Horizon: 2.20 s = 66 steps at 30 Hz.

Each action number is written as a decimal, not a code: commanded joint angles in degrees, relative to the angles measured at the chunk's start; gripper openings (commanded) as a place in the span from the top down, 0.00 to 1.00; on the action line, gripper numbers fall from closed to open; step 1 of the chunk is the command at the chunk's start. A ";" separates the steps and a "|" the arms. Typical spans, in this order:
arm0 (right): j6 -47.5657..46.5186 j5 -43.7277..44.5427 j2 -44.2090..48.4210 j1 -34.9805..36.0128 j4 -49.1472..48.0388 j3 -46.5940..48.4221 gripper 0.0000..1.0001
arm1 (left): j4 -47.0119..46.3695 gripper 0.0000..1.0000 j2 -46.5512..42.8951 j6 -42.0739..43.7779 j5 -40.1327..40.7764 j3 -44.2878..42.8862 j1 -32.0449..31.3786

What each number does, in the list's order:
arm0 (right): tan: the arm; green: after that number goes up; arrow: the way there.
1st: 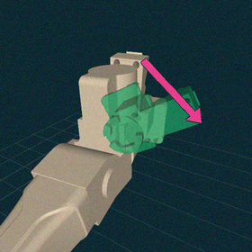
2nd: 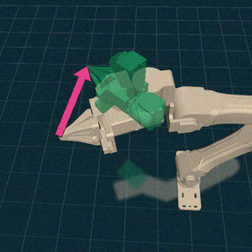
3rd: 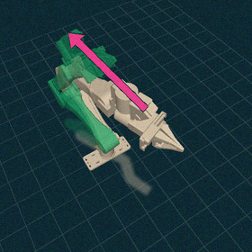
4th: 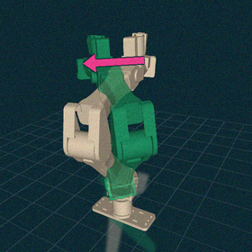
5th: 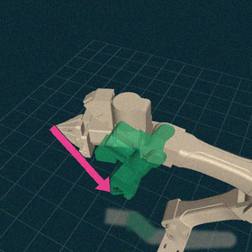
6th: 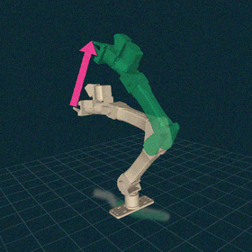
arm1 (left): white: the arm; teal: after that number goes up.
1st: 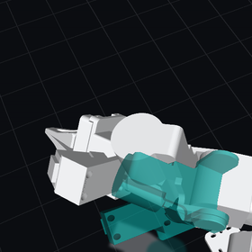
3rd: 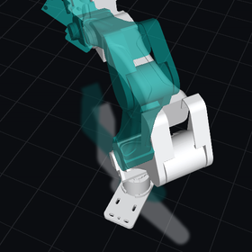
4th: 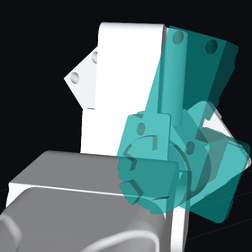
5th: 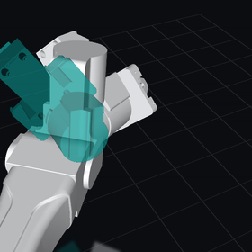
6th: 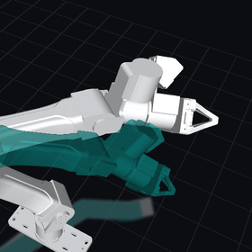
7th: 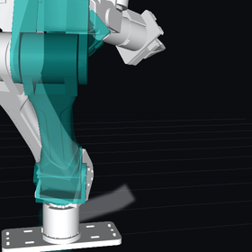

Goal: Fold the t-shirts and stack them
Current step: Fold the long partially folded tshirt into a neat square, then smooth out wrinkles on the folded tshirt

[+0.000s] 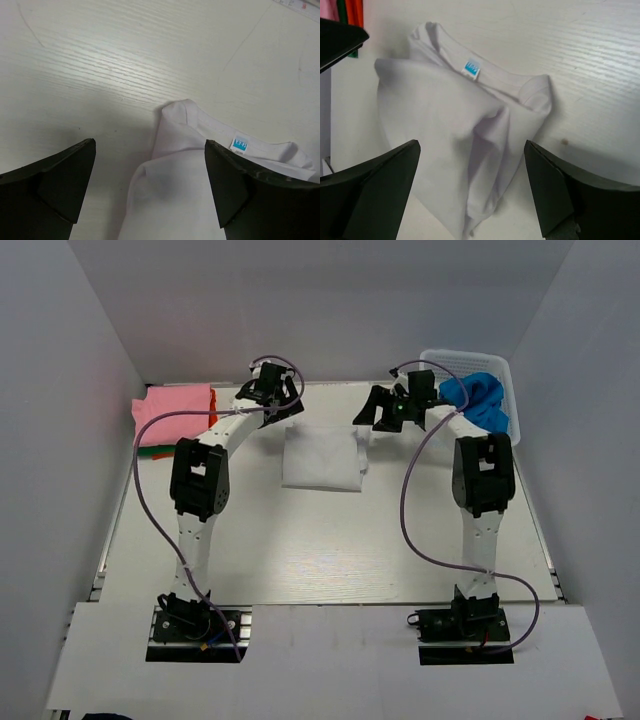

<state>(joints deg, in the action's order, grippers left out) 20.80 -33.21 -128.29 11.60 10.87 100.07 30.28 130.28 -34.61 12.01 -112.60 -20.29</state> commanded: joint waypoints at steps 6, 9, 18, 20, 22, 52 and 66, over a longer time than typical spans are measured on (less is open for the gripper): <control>-2.78 4.29 16.23 4.74 -6.83 -13.84 0.10 | -6.38 0.00 -12.67 4.11 -6.19 11.07 -1.41; -2.96 3.34 15.97 7.29 -7.26 -14.55 0.10 | -8.73 0.00 -13.99 5.25 -11.88 15.73 -1.41; 6.27 0.78 11.66 9.06 -17.02 -23.25 0.10 | -14.73 0.00 -12.86 1.22 -23.17 28.47 -2.47; 6.80 1.39 11.22 9.58 -17.46 -26.49 0.10 | -15.60 0.00 -13.64 0.68 -23.78 32.76 -2.99; 6.54 1.31 12.97 10.20 -18.60 -30.18 0.10 | -16.92 0.00 -15.57 -0.63 -25.10 37.94 -3.52; -12.27 23.98 45.16 20.84 -13.16 -48.86 0.18 | -5.05 0.30 -44.24 -4.15 -2.60 61.80 -12.84; -8.93 26.09 32.48 20.84 -9.64 -42.94 1.00 | -4.45 0.97 -37.29 -3.62 -4.19 55.82 -13.36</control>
<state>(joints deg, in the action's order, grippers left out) 11.20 -7.49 -96.92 32.60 1.72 54.63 25.74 94.00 -38.74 7.90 -53.56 -33.34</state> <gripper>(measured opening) 0.036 0.079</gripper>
